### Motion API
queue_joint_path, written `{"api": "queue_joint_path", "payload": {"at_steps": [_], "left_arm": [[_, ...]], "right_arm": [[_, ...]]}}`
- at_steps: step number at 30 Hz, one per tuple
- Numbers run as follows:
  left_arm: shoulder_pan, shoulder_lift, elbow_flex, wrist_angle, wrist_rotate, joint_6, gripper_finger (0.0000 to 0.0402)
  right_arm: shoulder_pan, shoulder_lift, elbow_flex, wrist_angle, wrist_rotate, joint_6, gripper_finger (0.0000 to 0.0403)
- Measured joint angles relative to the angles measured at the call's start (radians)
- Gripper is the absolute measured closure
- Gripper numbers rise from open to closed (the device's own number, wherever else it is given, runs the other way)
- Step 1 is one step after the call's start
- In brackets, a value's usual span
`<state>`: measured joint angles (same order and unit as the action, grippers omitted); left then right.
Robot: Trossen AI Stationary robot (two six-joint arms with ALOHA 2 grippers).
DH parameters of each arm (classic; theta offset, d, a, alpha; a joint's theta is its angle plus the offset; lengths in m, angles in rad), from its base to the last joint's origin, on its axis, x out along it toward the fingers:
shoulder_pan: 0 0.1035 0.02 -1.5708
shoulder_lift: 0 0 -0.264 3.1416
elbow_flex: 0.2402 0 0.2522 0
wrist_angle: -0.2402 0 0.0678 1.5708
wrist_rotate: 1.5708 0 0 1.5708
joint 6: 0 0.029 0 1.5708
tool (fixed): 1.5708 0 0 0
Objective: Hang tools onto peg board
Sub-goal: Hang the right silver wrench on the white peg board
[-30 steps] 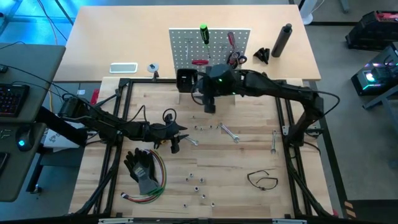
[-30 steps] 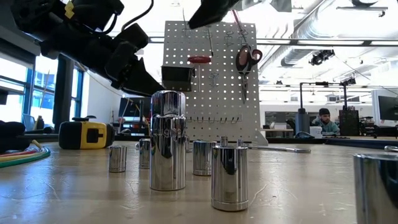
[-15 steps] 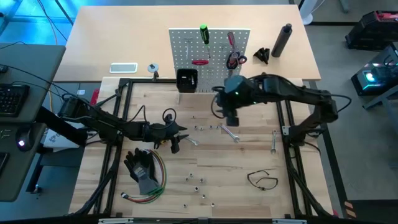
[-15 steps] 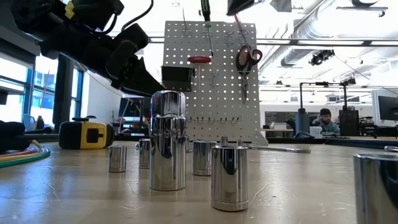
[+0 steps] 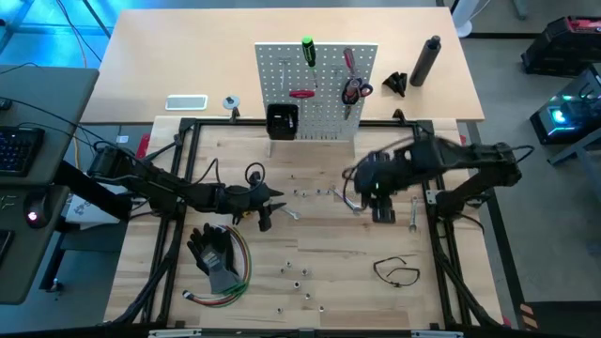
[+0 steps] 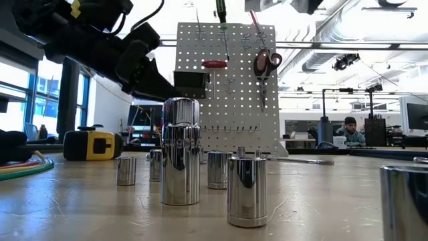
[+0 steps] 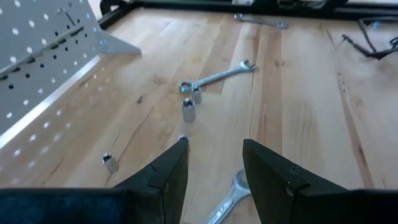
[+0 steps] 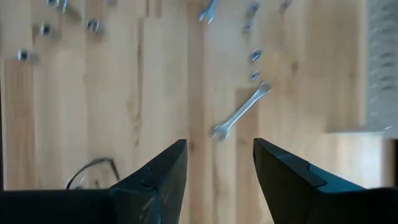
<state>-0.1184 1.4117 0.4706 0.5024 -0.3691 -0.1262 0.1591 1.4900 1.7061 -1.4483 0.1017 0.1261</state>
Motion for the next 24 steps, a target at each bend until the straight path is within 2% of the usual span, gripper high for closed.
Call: {"api": "queue_joint_path", "payload": {"at_steps": [8,11,17,21,24], "left_arm": [[0.0,0.0,0.0,0.052,0.023,0.015,0.0254],[0.0,0.0,0.0,0.063,0.023,0.015,0.0254],[0.0,0.0,0.0,0.088,0.023,0.013,0.0254],[0.0,0.0,0.0,0.088,0.023,0.0,0.0254],[0.0,0.005,0.0,0.09,0.023,-0.001,0.0254]], "right_arm": [[0.148,-0.042,-0.307,0.042,0.004,0.176,0.0224],[0.175,-0.076,-0.46,0.052,0.05,0.268,0.0224],[0.159,-0.192,-0.779,0.101,0.165,0.376,0.0224],[0.122,-0.331,-0.981,0.176,0.167,0.485,0.0229],[0.104,-0.431,-1.034,0.269,0.172,0.536,0.0237]]}}
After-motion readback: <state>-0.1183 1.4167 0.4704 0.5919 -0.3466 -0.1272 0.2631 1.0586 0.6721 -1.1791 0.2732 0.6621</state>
